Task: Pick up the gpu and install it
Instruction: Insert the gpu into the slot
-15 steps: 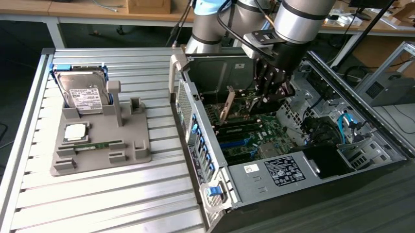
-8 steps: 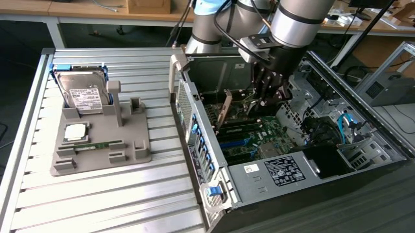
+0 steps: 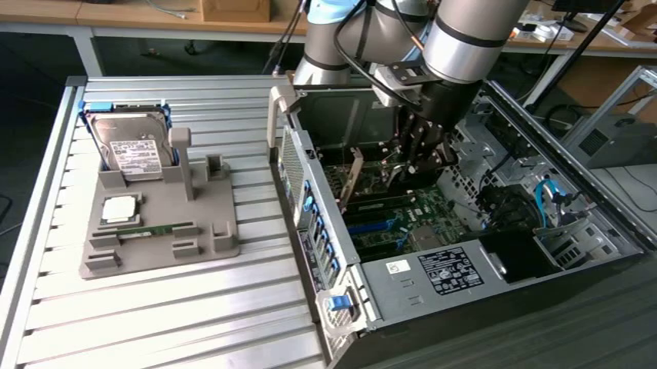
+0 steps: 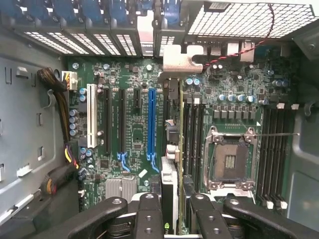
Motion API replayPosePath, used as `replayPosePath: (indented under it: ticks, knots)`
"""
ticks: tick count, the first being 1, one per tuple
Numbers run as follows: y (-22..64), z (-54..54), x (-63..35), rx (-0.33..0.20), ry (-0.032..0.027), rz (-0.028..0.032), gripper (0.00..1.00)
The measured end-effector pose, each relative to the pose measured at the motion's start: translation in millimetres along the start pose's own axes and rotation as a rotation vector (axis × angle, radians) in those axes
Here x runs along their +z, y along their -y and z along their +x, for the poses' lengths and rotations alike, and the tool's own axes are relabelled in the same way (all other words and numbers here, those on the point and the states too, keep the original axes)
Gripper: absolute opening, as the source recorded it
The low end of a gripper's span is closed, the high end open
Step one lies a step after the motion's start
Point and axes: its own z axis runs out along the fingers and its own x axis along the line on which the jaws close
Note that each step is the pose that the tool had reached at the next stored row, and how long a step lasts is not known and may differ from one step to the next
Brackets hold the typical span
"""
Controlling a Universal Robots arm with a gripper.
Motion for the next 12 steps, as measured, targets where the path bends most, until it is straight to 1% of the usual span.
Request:
replayPosePath:
  ticks: [3,12]
  knots:
    - [-3.4,1.5,3.2,0.002,0.0003,0.0002,0.27]
    - [-8.2,3.9,8.5,0.002,0.0,0.0,0.27]
